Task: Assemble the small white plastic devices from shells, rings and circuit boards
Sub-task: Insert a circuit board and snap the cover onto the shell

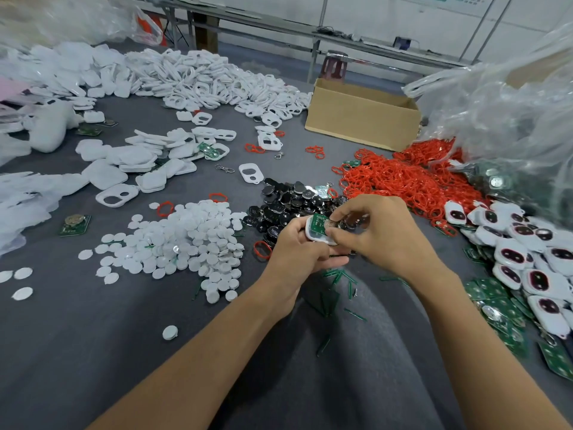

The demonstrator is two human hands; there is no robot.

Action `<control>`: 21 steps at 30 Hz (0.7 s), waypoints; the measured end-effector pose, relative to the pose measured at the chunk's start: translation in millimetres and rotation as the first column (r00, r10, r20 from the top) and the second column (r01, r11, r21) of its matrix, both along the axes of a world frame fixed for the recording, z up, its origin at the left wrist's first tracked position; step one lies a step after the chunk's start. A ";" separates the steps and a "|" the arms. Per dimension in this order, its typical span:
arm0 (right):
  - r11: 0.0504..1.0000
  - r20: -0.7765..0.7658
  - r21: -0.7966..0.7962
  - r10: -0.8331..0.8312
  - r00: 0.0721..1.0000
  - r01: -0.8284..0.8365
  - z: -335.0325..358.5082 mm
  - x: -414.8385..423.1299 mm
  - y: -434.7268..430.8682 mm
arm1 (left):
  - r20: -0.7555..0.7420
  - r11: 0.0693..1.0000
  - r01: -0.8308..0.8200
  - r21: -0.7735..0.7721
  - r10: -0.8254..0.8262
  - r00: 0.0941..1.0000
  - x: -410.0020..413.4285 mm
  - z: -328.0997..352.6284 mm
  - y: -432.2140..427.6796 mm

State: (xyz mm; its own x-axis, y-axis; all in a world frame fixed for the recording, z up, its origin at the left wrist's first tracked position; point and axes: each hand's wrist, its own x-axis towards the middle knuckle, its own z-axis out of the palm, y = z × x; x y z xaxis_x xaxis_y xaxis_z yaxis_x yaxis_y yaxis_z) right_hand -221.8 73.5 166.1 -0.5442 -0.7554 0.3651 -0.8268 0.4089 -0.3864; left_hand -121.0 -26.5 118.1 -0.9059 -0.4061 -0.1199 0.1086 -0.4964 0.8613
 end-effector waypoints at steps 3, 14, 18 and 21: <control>0.999 0.001 0.034 0.009 1.000 -0.009 -1.9 2.2 -1.8 | 0.004 1.000 -0.008 0.009 0.008 1.000 -0.7 -0.4 0.3; 0.999 -0.001 0.039 0.010 1.000 -0.010 -4.0 4.3 -2.1 | 0.006 1.000 -0.018 0.023 0.018 1.000 -1.2 -0.4 0.2; 0.999 0.002 0.045 0.012 1.000 -0.012 -4.1 3.7 -1.7 | 0.010 0.999 -0.018 0.033 0.018 1.000 -2.1 -0.3 -0.1; 0.999 -0.007 0.045 0.012 1.000 -0.012 -3.1 4.1 -1.7 | 0.010 0.999 -0.019 0.040 0.019 1.000 -2.4 -0.3 -0.1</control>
